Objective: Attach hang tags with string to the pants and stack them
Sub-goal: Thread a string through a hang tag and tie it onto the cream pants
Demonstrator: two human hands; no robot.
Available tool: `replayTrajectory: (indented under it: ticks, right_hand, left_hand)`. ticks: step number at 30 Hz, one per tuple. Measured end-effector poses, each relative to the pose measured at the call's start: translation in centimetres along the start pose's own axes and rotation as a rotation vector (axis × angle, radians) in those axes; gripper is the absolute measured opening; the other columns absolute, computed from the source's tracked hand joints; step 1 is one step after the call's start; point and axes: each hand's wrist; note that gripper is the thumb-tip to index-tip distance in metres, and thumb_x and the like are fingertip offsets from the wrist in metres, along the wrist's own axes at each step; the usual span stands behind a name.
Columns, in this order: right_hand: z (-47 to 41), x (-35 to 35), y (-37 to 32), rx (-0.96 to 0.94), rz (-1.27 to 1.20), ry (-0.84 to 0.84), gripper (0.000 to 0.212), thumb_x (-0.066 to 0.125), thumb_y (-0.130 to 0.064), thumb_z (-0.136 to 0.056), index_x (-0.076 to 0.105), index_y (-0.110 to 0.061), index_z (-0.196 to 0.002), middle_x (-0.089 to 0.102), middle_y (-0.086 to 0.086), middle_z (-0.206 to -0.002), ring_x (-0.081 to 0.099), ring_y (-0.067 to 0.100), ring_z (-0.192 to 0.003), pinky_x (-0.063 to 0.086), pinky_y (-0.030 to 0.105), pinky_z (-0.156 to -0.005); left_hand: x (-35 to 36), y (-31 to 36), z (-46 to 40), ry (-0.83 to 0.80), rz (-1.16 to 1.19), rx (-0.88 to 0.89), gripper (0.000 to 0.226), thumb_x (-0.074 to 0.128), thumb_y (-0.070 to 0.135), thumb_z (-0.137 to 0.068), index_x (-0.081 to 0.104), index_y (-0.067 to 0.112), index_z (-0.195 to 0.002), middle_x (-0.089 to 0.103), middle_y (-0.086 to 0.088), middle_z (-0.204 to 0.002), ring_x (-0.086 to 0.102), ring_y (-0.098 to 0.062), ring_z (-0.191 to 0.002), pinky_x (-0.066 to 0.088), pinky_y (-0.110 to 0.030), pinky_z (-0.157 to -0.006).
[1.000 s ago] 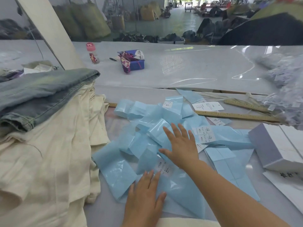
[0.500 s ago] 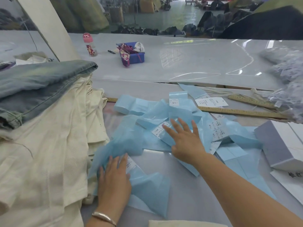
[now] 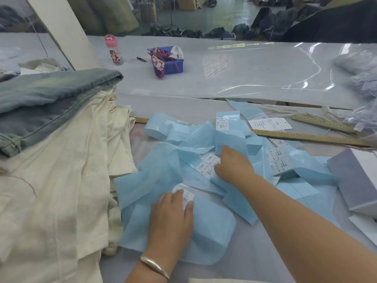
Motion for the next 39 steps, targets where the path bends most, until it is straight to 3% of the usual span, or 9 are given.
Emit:
replayTrajectory:
  ticks: [4, 9, 12, 19, 23, 26, 32, 36, 39]
  right_hand:
    - [-0.6, -0.2, 0.3, 0.075, -0.05, -0.138, 0.05, 0.073, -0.044, -0.078, 0.05, -0.016, -0.111, 0.056, -0.001, -0.107, 0.056, 0.022, -0.108, 0.04, 0.029, -0.074]
    - [0.1, -0.7, 0.8, 0.135, -0.363, -0.311, 0.022, 0.083, -0.009, -0.067, 0.067, -0.007, -0.082, 0.07, 0.011, -0.089, 0.066, 0.027, -0.09, 0.052, 0.037, -0.086]
    - [1.2, -1.3, 1.0, 0.138, -0.594, -0.326, 0.026, 0.08, 0.002, -0.067, 0.059, -0.013, -0.067, 0.061, 0.005, -0.07, 0.058, 0.019, -0.068, 0.05, 0.027, -0.063]
    - [2.7, -2.5, 1.0, 0.277, -1.149, -0.423, 0.064, 0.055, 0.025, -0.074, 0.055, -0.016, -0.123, 0.062, 0.016, -0.092, 0.06, 0.026, -0.076, 0.05, 0.034, -0.066]
    - [4.3, -3.6, 1.9, 0.209, -1.386, -0.546, 0.07, 0.044, 0.029, -0.072, 0.051, -0.015, -0.126, 0.069, 0.019, -0.109, 0.062, 0.028, -0.081, 0.052, 0.03, -0.057]
    - [5.9, -3.8, 1.8, 0.137, -1.428, -0.493, 0.068, 0.043, 0.03, -0.068, 0.057, -0.01, -0.121, 0.072, 0.012, -0.089, 0.063, 0.023, -0.077, 0.05, 0.033, -0.063]
    - [8.9, -3.6, 2.2, 0.099, -1.452, -0.318, 0.046, 0.048, 0.018, -0.072, 0.065, -0.008, -0.105, 0.065, 0.005, -0.074, 0.053, 0.018, -0.071, 0.035, 0.031, -0.065]
    - [10.8, -3.3, 3.4, 0.046, -1.524, -0.087, 0.039, 0.056, 0.022, -0.075, 0.065, -0.006, -0.101, 0.066, 0.007, -0.077, 0.059, 0.018, -0.074, 0.044, 0.028, -0.068]
    - [12.0, -3.0, 4.2, 0.003, -1.576, -0.045, 0.047, 0.054, 0.027, -0.073, 0.066, -0.008, -0.101, 0.07, 0.01, -0.09, 0.064, 0.017, -0.079, 0.052, 0.028, -0.064]
  left_hand:
    - [-0.2, 1.0, -1.2, -0.127, -0.181, -0.076, 0.065, 0.046, 0.064, -0.089, 0.035, 0.023, -0.139, 0.041, -0.002, -0.135, 0.034, -0.025, -0.129, 0.029, -0.034, -0.109]
    - [-0.2, 2.0, -1.4, -0.137, 0.012, 0.057, 0.052, 0.055, 0.014, -0.083, 0.043, 0.022, -0.134, 0.04, 0.002, -0.133, 0.037, -0.02, -0.13, 0.031, -0.027, -0.104]
    - [-0.4, 2.6, -1.5, -0.134, 0.262, 0.021, 0.048, 0.045, 0.004, -0.088, 0.051, 0.018, -0.133, 0.052, 0.0, -0.132, 0.047, -0.019, -0.123, 0.032, -0.021, -0.097]
    - [-0.1, 2.2, -1.3, -0.029, 0.447, 0.02, 0.03, 0.05, 0.022, -0.099, 0.058, 0.016, -0.127, 0.057, 0.001, -0.121, 0.051, -0.015, -0.115, 0.028, -0.011, -0.091]
    - [-1.0, 2.3, -1.4, 0.043, 0.831, -0.247, 0.018, 0.048, 0.031, -0.1, 0.063, 0.022, -0.106, 0.067, -0.001, -0.109, 0.068, -0.018, -0.095, 0.054, -0.032, -0.087]
    - [-2.5, 3.2, -1.8, -0.026, 1.247, -0.503, 0.016, 0.055, 0.035, -0.097, 0.058, 0.022, -0.105, 0.07, -0.011, -0.094, 0.072, -0.021, -0.066, 0.058, -0.029, -0.056]
    - [-3.3, 3.7, -1.7, -0.15, 1.263, -0.386, 0.044, 0.071, 0.008, -0.085, 0.053, 0.023, -0.122, 0.075, -0.007, -0.088, 0.073, -0.018, -0.08, 0.055, -0.023, -0.057]
    - [-3.4, 4.7, -0.8, -0.143, 1.023, -0.395, 0.032, 0.068, 0.031, -0.089, 0.057, 0.019, -0.116, 0.072, -0.007, -0.081, 0.071, -0.015, -0.074, 0.051, -0.022, -0.052]
    - [-3.7, 5.6, 0.4, -0.195, 1.135, -0.335, 0.026, 0.068, 0.031, -0.088, 0.059, 0.026, -0.111, 0.075, 0.001, -0.075, 0.071, -0.008, -0.07, 0.051, -0.019, -0.056]
Point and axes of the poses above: each hand's wrist, its own z-axis away from the middle knuckle, its own x-axis out of the palm, y = z × x
